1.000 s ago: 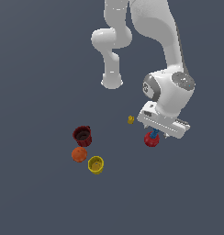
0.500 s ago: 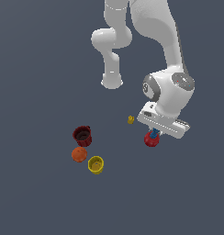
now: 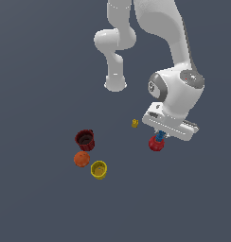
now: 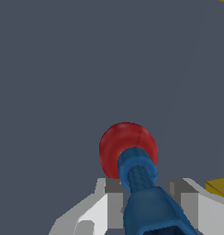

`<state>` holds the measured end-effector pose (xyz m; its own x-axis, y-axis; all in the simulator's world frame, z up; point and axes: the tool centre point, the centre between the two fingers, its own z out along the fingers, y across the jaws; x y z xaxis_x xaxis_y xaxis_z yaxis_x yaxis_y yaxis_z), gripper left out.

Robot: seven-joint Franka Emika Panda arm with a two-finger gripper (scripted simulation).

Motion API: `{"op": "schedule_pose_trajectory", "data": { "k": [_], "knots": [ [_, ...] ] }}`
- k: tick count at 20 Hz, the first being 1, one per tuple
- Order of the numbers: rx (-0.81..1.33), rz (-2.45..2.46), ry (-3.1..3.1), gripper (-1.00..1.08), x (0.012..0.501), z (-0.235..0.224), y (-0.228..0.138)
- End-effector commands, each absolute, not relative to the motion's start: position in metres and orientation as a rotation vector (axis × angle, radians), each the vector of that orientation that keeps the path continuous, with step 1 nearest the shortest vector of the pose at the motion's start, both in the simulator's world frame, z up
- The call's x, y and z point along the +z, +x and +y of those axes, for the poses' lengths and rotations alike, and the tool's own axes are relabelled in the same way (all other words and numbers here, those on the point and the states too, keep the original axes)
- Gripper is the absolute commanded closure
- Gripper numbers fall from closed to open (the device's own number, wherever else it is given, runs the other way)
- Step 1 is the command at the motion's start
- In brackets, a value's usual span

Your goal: Pick up a designated object from a clutter of objects.

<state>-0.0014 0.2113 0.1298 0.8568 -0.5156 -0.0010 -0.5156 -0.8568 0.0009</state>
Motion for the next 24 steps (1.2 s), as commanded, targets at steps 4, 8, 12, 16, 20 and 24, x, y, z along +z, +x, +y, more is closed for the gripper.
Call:
{"op": "schedule_pose_trajectory", "data": {
  "k": [4, 8, 12, 16, 20, 24],
  "knots": [
    [0.0, -0.84, 3.028, 1.08, 0.163, 0.212, 0.003],
    [0.0, -0.84, 3.028, 1.08, 0.197, 0.212, 0.008],
    [-0.001, -0.84, 3.028, 1.08, 0.238, 0.212, 0.014],
    [-0.001, -0.84, 3.028, 1.08, 0.28, 0.213, 0.02],
    [-0.001, -0.84, 3.028, 1.08, 0.322, 0.213, 0.027],
    [-0.001, -0.84, 3.028, 1.08, 0.358, 0.214, 0.034]
  ]
}}
